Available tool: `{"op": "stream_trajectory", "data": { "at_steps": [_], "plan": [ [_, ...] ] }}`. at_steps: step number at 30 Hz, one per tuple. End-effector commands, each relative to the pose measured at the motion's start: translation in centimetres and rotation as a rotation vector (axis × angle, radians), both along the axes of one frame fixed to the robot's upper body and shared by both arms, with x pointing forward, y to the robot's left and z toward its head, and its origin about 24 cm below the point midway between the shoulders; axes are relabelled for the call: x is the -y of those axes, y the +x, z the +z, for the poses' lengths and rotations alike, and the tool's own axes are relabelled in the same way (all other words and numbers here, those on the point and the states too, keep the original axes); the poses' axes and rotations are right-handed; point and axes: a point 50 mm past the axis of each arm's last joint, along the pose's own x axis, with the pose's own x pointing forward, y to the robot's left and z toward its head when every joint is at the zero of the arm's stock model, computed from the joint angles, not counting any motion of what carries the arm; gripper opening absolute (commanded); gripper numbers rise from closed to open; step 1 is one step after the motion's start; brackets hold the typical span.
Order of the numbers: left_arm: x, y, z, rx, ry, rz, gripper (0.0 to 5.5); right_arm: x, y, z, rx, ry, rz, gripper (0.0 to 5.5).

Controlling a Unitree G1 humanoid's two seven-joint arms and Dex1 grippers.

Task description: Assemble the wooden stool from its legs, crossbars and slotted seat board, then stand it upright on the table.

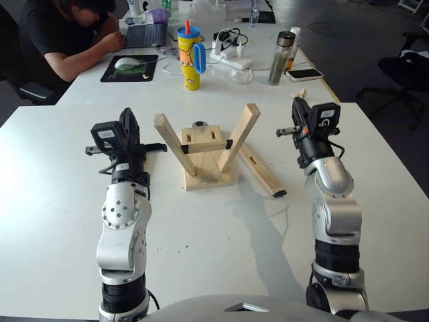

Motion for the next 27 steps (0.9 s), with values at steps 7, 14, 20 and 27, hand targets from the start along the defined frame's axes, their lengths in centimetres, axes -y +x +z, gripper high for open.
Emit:
{"op": "stream_trajectory", "data": {
  "at_steps": [7,14,20,27],
  "plan": [
    [6.2,1.9,-2.7,-0.241,-0.013,-0.446,0.02,-12.2,-1.5,-2.8,-0.234,-0.184,0.758,0.0],
    [-1.8,2.4,-4.0,-0.338,0.113,-0.076,0.02,-5.8,0.2,-6.6,-0.426,-0.262,0.526,0.0],
    [-7.3,2.1,-2.7,-0.322,0.195,0.069,0.02,-4.4,1.6,-7.4,-0.423,-0.261,0.48,0.0],
    [-9.5,1.4,-3.0,-0.568,0.483,-0.598,0.02,-7.2,2.5,-5.3,-0.24,-0.261,0.572,0.0]
  ]
}}
